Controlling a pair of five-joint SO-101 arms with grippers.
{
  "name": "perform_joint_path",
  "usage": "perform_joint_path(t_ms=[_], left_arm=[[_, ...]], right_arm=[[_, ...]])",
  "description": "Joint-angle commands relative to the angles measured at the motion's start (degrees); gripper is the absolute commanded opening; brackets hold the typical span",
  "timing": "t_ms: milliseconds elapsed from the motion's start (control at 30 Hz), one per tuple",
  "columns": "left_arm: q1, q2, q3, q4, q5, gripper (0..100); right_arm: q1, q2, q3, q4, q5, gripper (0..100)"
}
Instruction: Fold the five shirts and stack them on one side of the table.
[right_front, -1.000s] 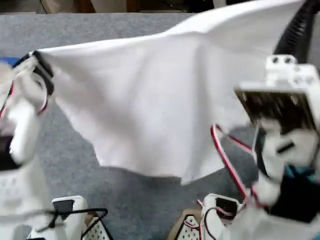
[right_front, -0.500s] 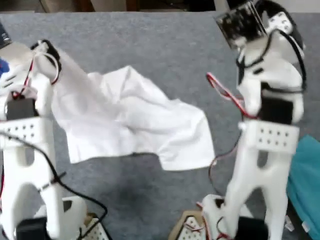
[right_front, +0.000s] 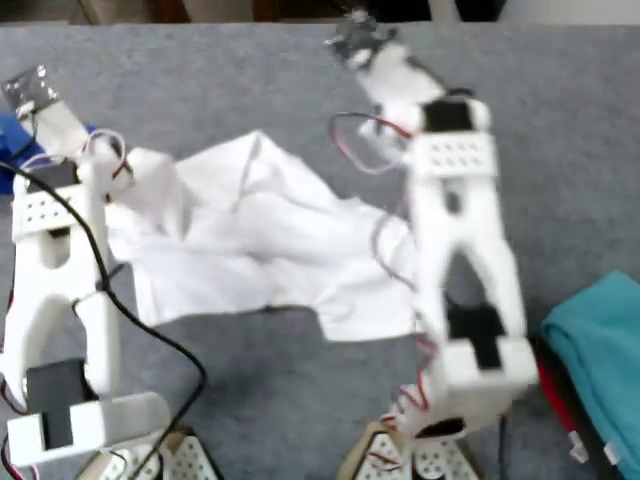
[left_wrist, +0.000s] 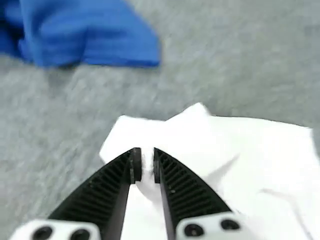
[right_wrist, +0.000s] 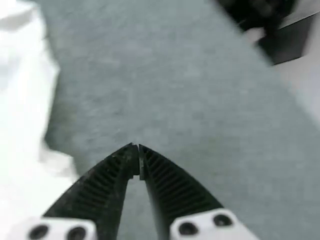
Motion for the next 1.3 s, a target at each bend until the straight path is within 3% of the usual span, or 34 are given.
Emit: perform_joint_path(t_ms=[0,267,533,833,1267], left_arm=[[-1.5,0.5,1.7,-0.4,-0.5,2],[-2.1,-1.0,13.5,-8.4,-2.5,2],[-2.0,2.1,18.9,-17.5,-2.5,2],[-2.0,4.2,17.3,-17.3,-2.5,2],[-2.0,4.2,17.3,-17.3,-2.5,2]], right_arm=[[-2.9,11.2,-11.1,6.9,-3.3,6.7],[-8.0,29.6,-29.6,19.3,-3.4,8.7],[-10.4,40.4,-41.2,25.2,-6.0,8.8],[-10.1,42.1,-60.4,37.5,-9.2,8.8],[-14.7,46.0,-52.8,34.8,-11.8,8.8]])
